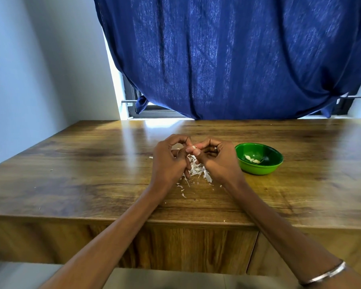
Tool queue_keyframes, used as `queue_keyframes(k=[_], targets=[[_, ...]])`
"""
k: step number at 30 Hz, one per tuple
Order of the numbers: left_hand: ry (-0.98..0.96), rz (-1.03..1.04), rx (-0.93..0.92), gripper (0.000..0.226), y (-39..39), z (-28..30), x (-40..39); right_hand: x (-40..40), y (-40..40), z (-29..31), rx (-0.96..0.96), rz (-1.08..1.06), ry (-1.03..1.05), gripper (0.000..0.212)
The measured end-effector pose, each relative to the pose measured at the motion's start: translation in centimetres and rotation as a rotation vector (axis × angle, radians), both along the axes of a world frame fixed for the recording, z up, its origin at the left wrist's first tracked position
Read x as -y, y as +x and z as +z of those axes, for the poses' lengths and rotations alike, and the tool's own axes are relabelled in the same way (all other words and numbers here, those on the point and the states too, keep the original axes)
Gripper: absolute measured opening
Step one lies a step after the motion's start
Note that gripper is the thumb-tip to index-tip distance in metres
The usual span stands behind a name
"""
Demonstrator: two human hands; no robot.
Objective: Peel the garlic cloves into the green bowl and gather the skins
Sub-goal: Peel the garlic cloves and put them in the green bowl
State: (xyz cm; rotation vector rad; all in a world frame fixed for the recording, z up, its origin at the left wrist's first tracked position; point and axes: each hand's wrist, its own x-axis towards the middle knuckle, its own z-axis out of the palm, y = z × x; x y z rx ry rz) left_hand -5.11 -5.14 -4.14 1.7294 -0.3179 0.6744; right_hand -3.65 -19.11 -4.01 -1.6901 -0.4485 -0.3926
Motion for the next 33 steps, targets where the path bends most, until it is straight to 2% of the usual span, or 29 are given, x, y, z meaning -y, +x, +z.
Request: queue_keyframes(k=[4, 8, 17, 21, 24, 28, 33], targets=[[0.045, 0.014, 0.030, 0.019, 0.1, -0.2, 0.0, -0.1, -0.1, 0.0, -0.002, 0.018, 0.017, 0.012], [0.027, 0.005, 0.060, 0.017, -0.2, 0.0, 0.5, -0.3, -0.2, 0.2, -0.043, 0.045, 0.085, 0.007], [-0.012, 0.021, 0.059, 0.018, 0.2, 0.0, 0.5, -0.4, -0.3, 0.3, -0.107, 0.117, 0.221, 0.009], [0.022, 0.046, 0.079, 0.021, 0.6, -0.2, 0.5, -0.4, -0.2, 0.3, -0.137, 0.130, 0.228, 0.003], [0.044, 0.060, 0.090, 0.025, 0.6, -0.2, 0.6, -0.4, 0.0, 0.3, -0.165, 0.133, 0.244, 0.006], [0.114, 0.121, 0.188, 0.033, 1.0, -0.4, 0.4, -0.4, 0.1, 0.2, -0.152, 0.150, 0.226, 0.022], [0.180, 0.199, 0.276, 0.022, 0.6, -0.4, 0.4, -0.3, 0.2, 0.1, -0.114, 0.105, 0.228, 0.013]])
